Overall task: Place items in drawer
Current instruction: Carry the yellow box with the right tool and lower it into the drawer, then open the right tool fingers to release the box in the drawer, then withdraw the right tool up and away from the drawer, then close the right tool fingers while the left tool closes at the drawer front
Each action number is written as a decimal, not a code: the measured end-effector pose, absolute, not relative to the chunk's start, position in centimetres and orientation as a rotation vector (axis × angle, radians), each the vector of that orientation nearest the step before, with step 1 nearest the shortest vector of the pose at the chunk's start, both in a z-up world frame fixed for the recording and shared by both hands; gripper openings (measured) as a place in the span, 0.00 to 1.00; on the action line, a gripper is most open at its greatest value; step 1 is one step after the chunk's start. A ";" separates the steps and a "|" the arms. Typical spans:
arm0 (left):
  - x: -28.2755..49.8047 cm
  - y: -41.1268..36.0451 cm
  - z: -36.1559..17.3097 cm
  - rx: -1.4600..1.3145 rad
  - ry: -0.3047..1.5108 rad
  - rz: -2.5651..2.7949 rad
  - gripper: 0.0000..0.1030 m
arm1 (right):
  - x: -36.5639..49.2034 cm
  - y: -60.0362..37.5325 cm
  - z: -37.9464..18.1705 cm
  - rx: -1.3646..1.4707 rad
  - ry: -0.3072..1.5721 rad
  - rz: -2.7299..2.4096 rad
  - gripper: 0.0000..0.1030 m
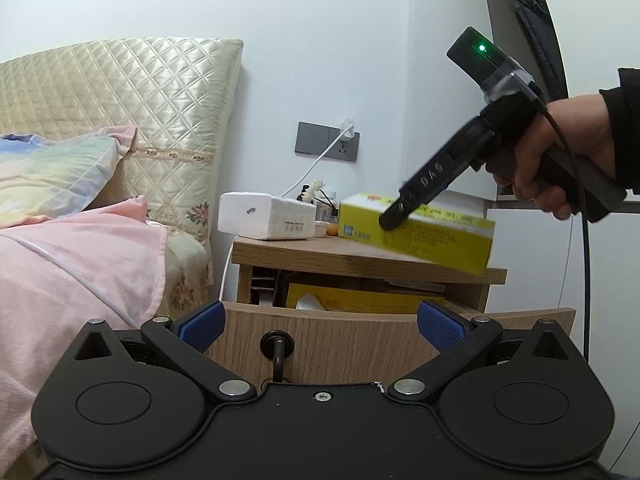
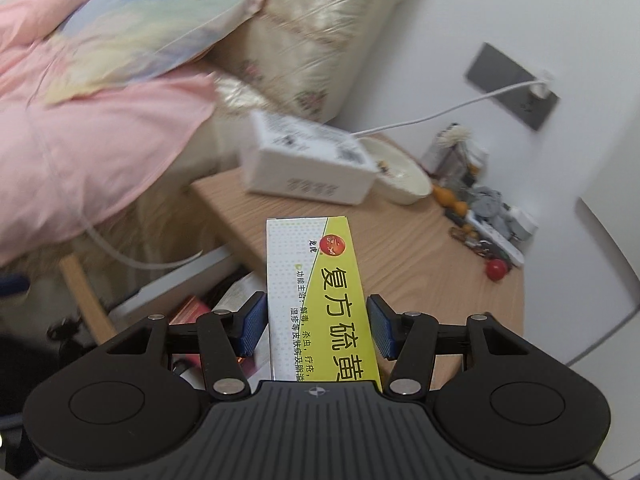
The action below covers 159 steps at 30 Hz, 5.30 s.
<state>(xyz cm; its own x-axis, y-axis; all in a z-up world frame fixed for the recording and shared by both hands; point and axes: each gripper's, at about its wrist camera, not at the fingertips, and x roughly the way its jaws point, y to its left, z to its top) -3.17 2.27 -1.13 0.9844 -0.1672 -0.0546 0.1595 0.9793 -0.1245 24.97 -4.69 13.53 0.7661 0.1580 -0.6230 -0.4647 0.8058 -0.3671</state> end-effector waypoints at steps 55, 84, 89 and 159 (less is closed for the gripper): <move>-2.4 3.0 -1.4 -0.143 0.101 -0.167 0.99 | 23.3 -3.5 12.2 -0.575 0.599 0.395 0.92; -2.2 1.9 -2.0 -0.078 0.111 -0.120 0.99 | 9.6 -13.5 9.0 -0.067 0.075 0.225 1.00; -2.1 1.8 -2.1 -0.071 0.110 -0.108 0.99 | 7.9 -14.3 6.6 -0.051 -0.039 0.216 1.00; -3.3 0.9 -2.0 -0.029 0.051 -0.015 0.00 | 5.6 -16.5 -1.9 0.130 -0.061 0.100 0.00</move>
<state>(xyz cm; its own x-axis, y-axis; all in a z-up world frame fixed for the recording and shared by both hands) -3.25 0.93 -2.02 0.9986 -0.0161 -0.0512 0.0147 0.9995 -0.0291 5.56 -16.48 -1.88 0.9932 0.0954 0.0672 -0.1034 0.9865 0.1268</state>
